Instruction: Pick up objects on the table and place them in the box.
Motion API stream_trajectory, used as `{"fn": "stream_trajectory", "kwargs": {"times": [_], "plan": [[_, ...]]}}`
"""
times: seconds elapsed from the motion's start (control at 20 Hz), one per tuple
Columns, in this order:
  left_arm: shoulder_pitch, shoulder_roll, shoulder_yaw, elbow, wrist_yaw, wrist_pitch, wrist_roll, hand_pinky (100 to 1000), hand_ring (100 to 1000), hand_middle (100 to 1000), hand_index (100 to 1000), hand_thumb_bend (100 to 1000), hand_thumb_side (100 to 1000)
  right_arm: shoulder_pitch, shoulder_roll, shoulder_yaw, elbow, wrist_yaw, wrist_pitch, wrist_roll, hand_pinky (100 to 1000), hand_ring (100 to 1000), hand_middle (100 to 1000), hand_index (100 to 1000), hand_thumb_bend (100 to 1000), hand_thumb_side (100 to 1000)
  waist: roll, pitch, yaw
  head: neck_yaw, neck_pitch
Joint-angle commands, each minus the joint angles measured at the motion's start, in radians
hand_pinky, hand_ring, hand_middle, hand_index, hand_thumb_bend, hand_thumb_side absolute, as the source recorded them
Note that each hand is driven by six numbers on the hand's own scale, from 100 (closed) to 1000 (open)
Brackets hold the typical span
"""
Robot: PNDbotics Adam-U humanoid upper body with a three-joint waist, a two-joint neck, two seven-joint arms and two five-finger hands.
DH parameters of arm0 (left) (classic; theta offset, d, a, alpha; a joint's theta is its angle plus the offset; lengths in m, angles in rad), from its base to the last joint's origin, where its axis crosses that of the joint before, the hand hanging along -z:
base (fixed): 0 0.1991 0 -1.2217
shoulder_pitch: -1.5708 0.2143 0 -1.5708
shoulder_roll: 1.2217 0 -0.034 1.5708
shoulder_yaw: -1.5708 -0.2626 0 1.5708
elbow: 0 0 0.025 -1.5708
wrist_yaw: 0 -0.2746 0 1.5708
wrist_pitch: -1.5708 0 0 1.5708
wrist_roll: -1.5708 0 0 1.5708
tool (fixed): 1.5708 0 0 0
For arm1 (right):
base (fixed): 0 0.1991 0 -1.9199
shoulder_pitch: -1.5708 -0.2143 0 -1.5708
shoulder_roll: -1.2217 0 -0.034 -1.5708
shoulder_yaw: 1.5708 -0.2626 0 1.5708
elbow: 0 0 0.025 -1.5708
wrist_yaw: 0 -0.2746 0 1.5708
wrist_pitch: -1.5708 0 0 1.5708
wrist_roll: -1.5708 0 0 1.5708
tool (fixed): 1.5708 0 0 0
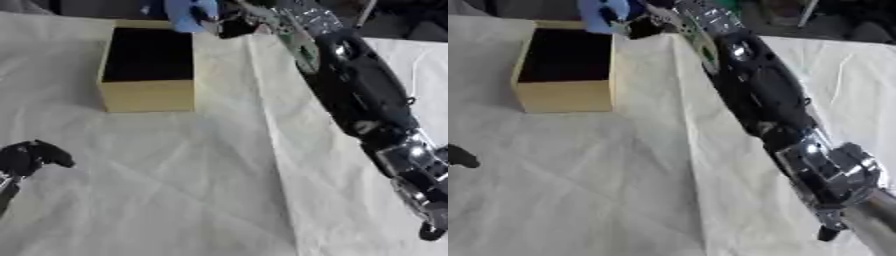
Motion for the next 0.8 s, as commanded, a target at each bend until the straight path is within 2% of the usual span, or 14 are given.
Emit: {"fn": "stream_trajectory", "kwargs": {"times": [0.05, 0.1, 0.15, 0.2, 0.25, 0.3, 0.45, 0.65, 0.75, 0.8], "plan": [[-0.013, 0.001, -0.002, -0.011, 0.011, -0.002, -0.007, 828, 676, 624, 713, 100, 934, -0.020, 0.007, -0.007, 0.023, 0.023, -0.004, -0.007, 723, 682, 288, 376, 100, 207, 0.008, -0.020, 0.005, -0.008, -0.014], [-0.014, 0.001, -0.003, -0.010, 0.012, -0.001, -0.008, 828, 676, 624, 714, 100, 934, -0.019, 0.012, -0.010, 0.032, 0.033, -0.001, -0.012, 728, 691, 304, 402, 100, 212, 0.007, -0.020, 0.007, -0.009, -0.015], [-0.015, 0.000, -0.004, -0.010, 0.014, -0.001, -0.008, 828, 676, 624, 714, 100, 933, -0.018, 0.015, -0.011, 0.040, 0.043, 0.003, -0.018, 751, 732, 406, 556, 100, 237, 0.007, -0.020, 0.009, -0.010, -0.015], [-0.017, -0.001, -0.005, -0.010, 0.015, 0.000, -0.009, 828, 676, 624, 714, 100, 933, -0.016, 0.017, -0.013, 0.049, 0.055, 0.009, -0.021, 762, 748, 464, 632, 100, 249, 0.007, -0.020, 0.010, -0.011, -0.016], [-0.017, -0.001, -0.005, -0.010, 0.016, 0.000, -0.009, 828, 676, 624, 714, 100, 934, -0.015, 0.018, -0.014, 0.055, 0.066, 0.015, -0.024, 787, 784, 629, 779, 100, 279, 0.006, -0.020, 0.011, -0.011, -0.016], [-0.017, -0.001, -0.005, -0.009, 0.016, 0.001, -0.010, 828, 676, 624, 714, 100, 934, -0.014, 0.019, -0.016, 0.062, 0.077, 0.022, -0.027, 813, 820, 779, 866, 100, 297, 0.005, -0.020, 0.011, -0.010, -0.016], [-0.017, -0.001, -0.004, -0.009, 0.016, 0.002, -0.010, 828, 676, 624, 715, 100, 935, -0.010, 0.019, -0.022, 0.074, 0.092, 0.040, -0.035, 857, 886, 971, 965, 100, 309, 0.003, -0.019, 0.009, -0.009, -0.016], [-0.016, -0.002, -0.003, -0.008, 0.015, 0.003, -0.009, 828, 676, 624, 715, 100, 938, -0.006, 0.009, -0.034, 0.065, 0.074, 0.058, -0.060, 856, 886, 964, 961, 100, 249, 0.003, -0.017, 0.003, -0.003, -0.019], [-0.015, -0.002, 0.000, -0.008, 0.013, 0.004, -0.006, 828, 676, 624, 716, 100, 936, -0.002, -0.005, -0.042, 0.045, 0.037, 0.072, -0.078, 845, 882, 915, 946, 100, 174, 0.004, -0.015, -0.004, 0.003, -0.020], [-0.014, -0.002, 0.003, -0.008, 0.012, 0.003, -0.003, 828, 677, 625, 716, 100, 935, 0.000, -0.015, -0.047, 0.032, 0.003, 0.080, -0.087, 841, 881, 899, 940, 100, 176, 0.005, -0.014, -0.008, 0.008, -0.020]]}}
